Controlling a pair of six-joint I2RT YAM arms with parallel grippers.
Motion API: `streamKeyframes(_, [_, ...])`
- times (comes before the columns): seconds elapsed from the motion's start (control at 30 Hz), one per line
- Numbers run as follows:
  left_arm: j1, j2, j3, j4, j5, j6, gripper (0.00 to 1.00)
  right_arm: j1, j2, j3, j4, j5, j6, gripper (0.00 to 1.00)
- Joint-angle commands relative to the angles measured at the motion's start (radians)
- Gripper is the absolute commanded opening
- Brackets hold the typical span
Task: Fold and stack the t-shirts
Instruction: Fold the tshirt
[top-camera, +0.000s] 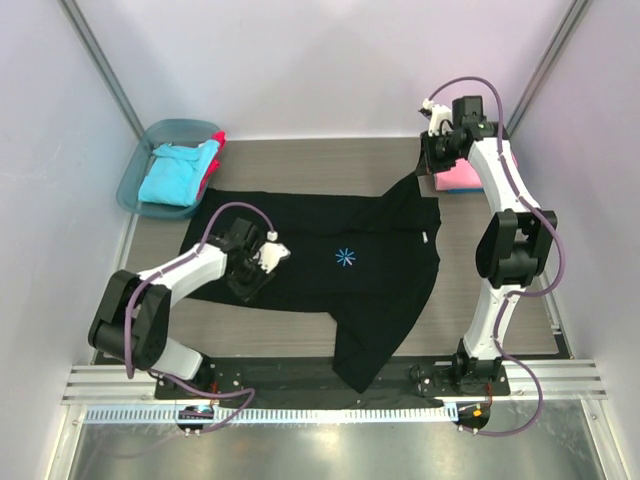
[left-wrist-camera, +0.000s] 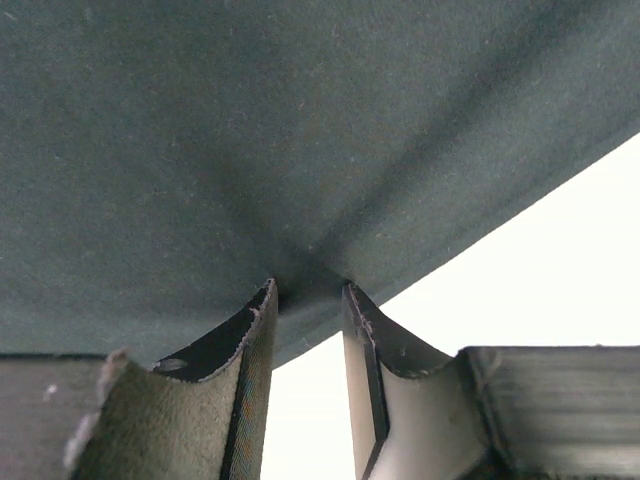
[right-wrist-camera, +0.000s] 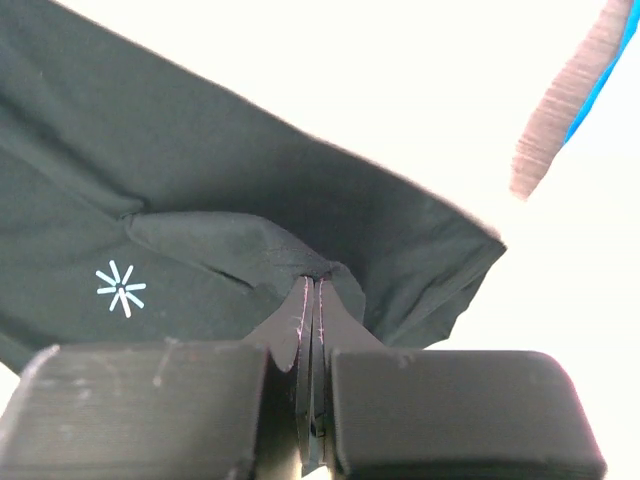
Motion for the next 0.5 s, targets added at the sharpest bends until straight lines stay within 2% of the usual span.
streamKeyframes(0.0, [-0.006,-0.02,-0.034,-0.112,0.014,0.026,0.33,-0.001,0.006,0.069,0.009,-0.013,-0.007,0.01])
streamKeyframes(0.33, [-0.008,-0.086,-0.072,-0.147,0.031,0.064,0.29,0.01,0.028,0.118,-0.008,0.005,-0.017,0.01])
streamKeyframes(0.47, [-0.005,-0.112,-0.001,-0.168,0.035,0.056,0.29,0.02,0.02,0.151,-0.024,0.027,-0.012,0.01])
